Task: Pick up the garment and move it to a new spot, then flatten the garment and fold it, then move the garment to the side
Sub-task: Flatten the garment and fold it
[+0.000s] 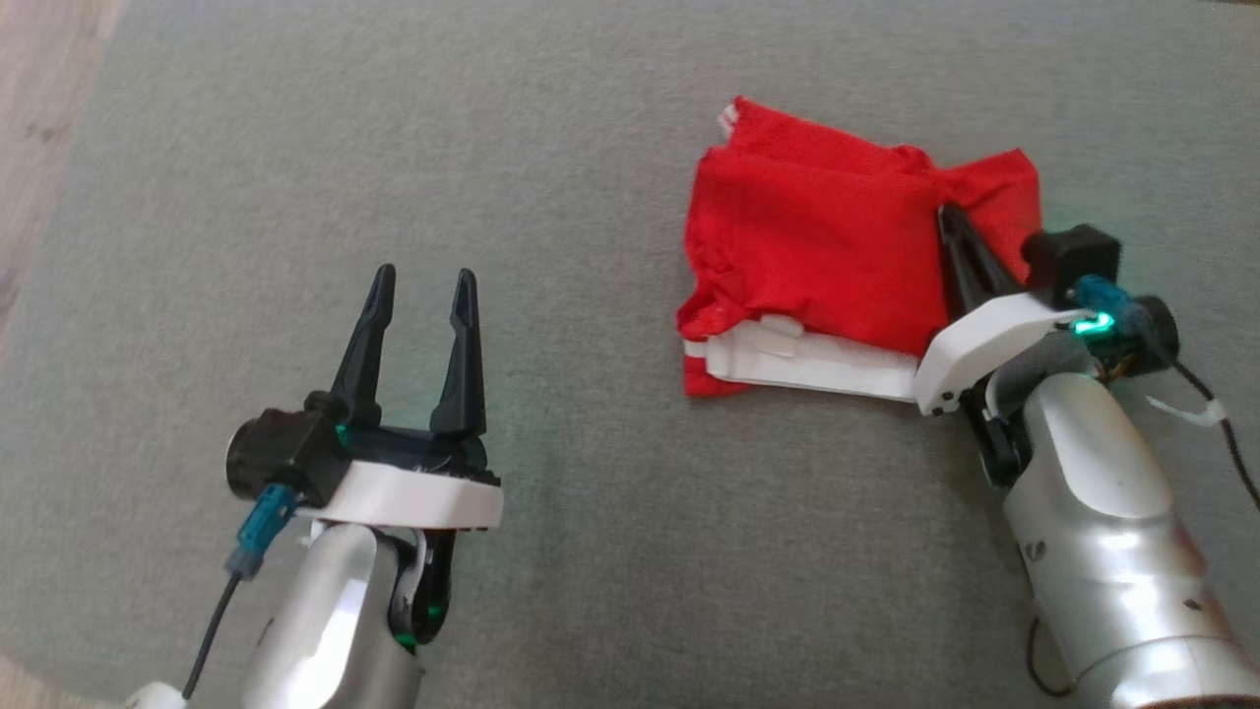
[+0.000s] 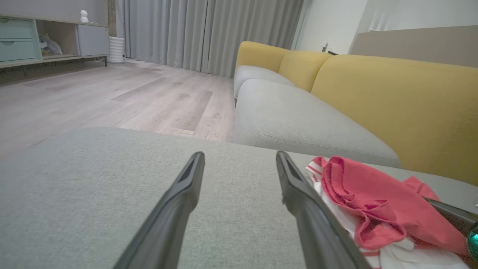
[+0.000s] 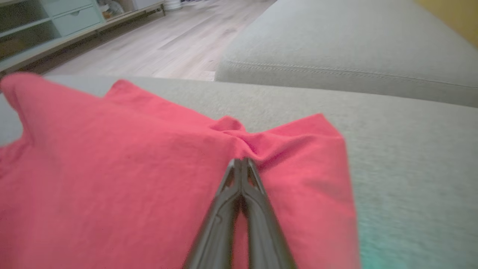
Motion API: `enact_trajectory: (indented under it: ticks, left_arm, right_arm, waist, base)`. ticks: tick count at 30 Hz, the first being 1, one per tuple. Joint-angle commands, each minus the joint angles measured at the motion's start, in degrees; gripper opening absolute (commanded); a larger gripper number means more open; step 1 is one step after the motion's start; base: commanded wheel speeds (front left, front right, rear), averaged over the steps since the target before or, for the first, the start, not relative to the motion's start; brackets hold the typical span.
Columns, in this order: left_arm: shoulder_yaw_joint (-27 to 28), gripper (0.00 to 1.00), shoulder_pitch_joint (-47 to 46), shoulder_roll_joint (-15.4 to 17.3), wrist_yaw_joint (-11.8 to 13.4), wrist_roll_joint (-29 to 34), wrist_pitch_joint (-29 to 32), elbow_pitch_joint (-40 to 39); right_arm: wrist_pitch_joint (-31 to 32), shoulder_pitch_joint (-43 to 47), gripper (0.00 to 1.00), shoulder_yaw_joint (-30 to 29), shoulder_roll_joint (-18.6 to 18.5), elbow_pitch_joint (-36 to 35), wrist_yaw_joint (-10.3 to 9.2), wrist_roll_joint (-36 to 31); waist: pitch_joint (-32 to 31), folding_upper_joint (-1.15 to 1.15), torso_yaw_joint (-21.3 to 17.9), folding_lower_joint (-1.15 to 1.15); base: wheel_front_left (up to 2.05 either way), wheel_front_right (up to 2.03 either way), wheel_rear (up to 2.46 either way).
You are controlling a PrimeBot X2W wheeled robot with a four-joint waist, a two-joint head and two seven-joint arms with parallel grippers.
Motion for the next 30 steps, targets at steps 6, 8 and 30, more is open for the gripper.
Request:
enact_trajectory:
  ticks: [6,8,30]
  left_arm:
    - [1.1,1.0,-2.2,0.5,-0.1,-0.4,-0.3,-0.5]
    - [1.0,1.0,-2.0,0.5,0.0,-0.6,-0.3,-0.4]
    - [2.1,1.0,-0.4,0.5,0.7,-1.0,-0.3,-0.1]
  right_arm:
    - [-3.3,-5.6,0.0,4.4,0.4,5.9,-0.05,1.4]
    - [-4.1,-6.7,0.0,7.0,0.4,6.4,-0.05,3.7]
    - [-3.9,-8.6,0.0,28.5,0.4,10.0,-0.05,21.3]
  waist:
    - [0.7,0.0,2.5,-0.01]
    - [0.3,0.0,2.8,-0.01]
    - [-2.6,0.0,1.2,-0.01]
  base:
    - [0.0,0.0,0.0]
    - [0.0,0.0,0.0]
    - [0.0,0.0,0.0]
